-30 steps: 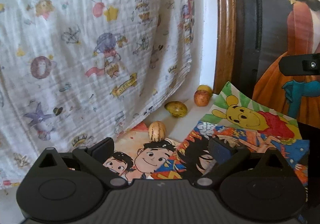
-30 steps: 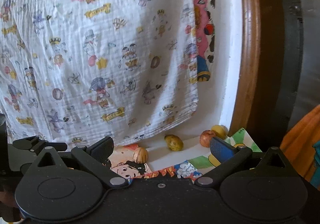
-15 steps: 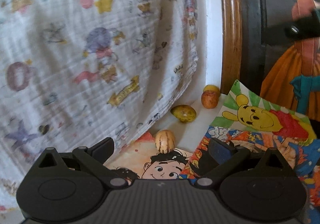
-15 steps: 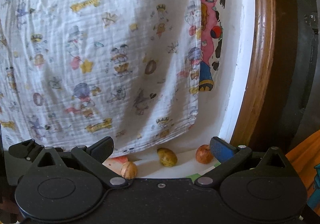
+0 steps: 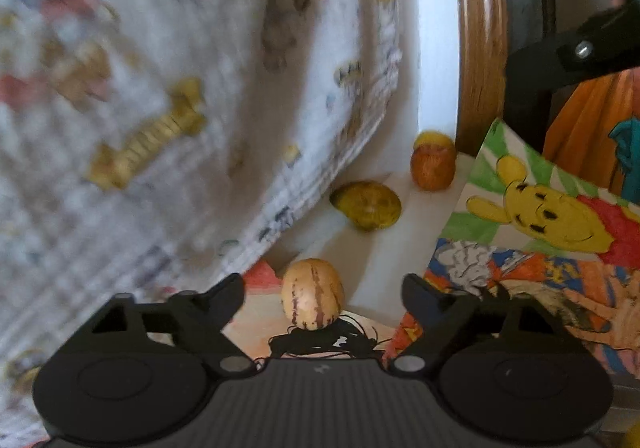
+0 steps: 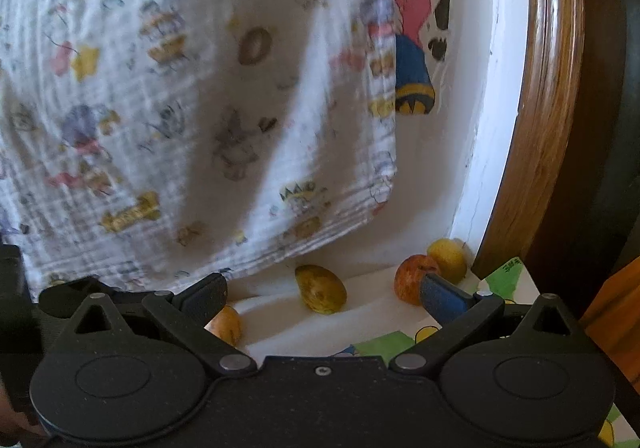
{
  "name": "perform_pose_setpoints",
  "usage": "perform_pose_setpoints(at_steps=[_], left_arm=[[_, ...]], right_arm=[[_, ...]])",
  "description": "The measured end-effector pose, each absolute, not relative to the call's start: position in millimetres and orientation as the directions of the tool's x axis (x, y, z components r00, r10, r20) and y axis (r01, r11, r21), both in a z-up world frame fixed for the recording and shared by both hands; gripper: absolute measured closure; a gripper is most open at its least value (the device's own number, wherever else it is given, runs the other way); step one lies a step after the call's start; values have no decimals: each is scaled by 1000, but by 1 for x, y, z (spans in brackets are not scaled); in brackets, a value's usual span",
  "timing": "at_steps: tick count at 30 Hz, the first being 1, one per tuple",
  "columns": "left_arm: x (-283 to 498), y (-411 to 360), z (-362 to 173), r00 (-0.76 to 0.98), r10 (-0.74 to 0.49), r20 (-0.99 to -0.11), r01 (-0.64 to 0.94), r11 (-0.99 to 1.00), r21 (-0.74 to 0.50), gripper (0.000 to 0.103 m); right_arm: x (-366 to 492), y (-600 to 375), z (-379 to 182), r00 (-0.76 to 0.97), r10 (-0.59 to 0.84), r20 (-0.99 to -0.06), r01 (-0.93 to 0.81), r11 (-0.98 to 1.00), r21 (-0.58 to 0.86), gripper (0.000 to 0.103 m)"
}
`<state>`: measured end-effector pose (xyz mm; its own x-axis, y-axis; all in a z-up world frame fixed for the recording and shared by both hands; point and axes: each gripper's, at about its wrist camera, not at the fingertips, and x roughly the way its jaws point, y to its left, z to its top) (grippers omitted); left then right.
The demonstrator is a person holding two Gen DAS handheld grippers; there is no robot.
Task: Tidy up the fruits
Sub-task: 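Grasp the striped yellow fruit with the left tool while the right tool approaches the brown fruit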
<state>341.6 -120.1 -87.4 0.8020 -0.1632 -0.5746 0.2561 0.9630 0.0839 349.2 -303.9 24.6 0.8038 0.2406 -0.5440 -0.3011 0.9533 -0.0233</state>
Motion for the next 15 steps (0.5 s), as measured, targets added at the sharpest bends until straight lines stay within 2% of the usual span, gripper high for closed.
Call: perform_pose_setpoints(at_steps=[6, 8, 13, 15], left_arm=[[366, -125, -110, 780, -143, -609, 251, 963, 94, 28], [371, -126, -116, 772, -148, -618, 256, 962, 90, 37], [381, -124, -127, 768, -128, -628, 232, 969, 86, 49], [382, -122, -129, 768, -131, -627, 229, 970, 79, 50]], right_arm=[[371, -310, 7, 793, 240, -560, -299, 954, -14, 1], [376, -311, 3, 791, 241, -562, -300, 954, -12, 1], [385, -312, -5, 787, 253, -563, -308, 951, -4, 1], [388, -311, -7, 784, 258, -564, -311, 950, 2, 1]])
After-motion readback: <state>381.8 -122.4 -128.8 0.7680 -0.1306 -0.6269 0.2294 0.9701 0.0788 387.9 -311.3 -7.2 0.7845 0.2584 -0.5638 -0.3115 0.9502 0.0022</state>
